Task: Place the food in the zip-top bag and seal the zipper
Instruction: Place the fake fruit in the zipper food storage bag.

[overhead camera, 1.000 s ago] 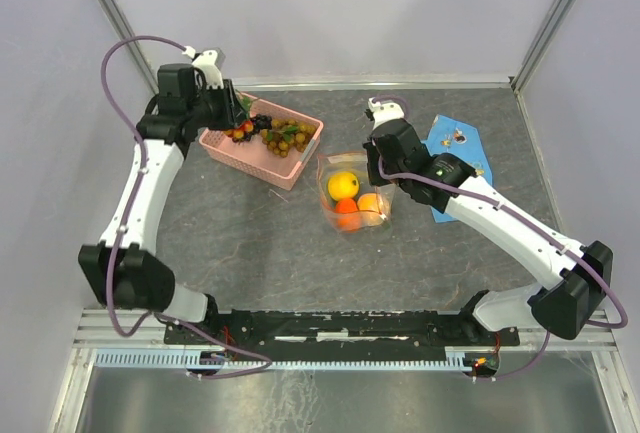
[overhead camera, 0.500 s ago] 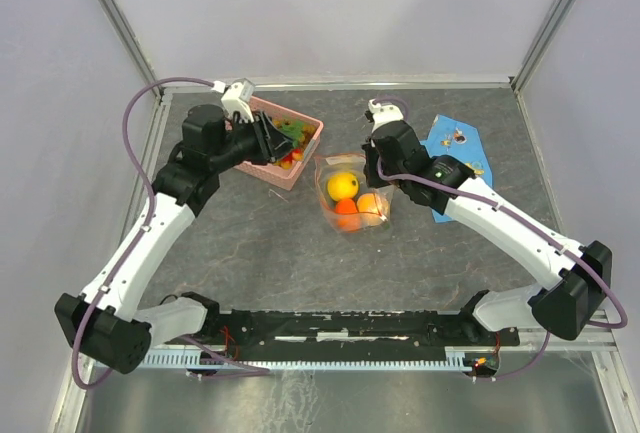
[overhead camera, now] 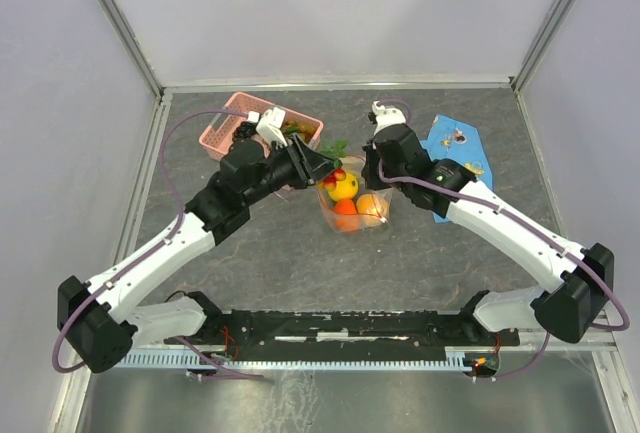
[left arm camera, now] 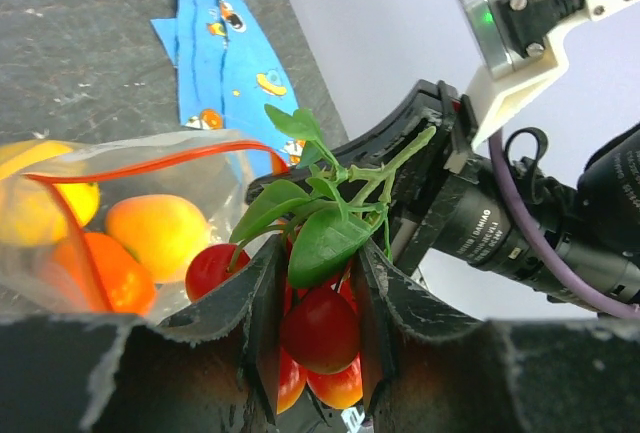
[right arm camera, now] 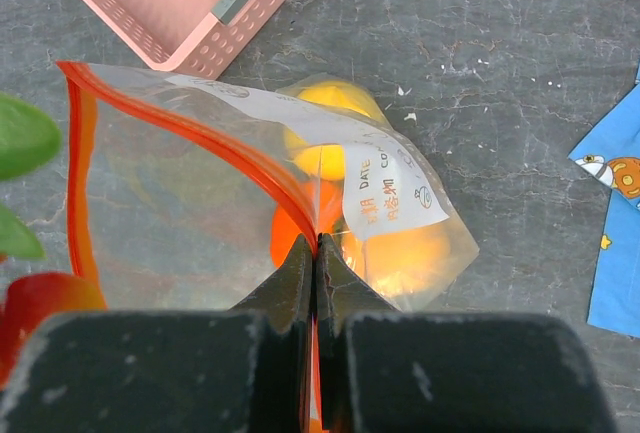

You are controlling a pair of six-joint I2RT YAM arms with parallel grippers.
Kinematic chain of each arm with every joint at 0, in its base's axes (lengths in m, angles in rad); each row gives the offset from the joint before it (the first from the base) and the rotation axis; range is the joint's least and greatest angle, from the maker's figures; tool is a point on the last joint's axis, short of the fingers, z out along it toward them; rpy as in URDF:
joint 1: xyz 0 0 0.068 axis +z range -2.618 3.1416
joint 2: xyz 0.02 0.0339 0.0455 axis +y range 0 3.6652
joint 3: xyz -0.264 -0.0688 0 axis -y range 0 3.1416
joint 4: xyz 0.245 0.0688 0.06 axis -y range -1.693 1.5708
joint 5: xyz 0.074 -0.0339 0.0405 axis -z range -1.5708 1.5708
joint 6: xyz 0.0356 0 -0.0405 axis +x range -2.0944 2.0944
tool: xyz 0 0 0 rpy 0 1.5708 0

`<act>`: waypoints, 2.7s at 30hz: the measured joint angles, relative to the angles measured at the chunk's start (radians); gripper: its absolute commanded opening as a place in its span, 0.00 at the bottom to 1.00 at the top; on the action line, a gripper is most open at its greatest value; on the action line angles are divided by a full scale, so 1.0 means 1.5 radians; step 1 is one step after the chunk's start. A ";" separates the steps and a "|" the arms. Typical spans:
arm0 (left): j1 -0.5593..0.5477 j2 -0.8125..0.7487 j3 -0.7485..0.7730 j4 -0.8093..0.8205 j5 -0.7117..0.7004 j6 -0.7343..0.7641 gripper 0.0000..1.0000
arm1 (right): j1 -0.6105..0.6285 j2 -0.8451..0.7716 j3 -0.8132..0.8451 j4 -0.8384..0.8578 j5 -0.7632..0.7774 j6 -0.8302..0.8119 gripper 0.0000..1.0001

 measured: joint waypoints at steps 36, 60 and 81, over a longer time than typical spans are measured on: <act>-0.083 0.264 0.200 -0.277 -0.166 -0.023 0.04 | 0.000 -0.021 -0.030 0.026 -0.034 0.038 0.02; -0.091 0.386 0.231 -0.222 -0.179 -0.021 0.66 | -0.006 -0.022 -0.030 0.011 -0.018 0.039 0.02; -0.095 0.150 0.232 -0.403 -0.267 0.063 0.68 | -0.004 -0.026 -0.031 0.013 -0.009 0.036 0.02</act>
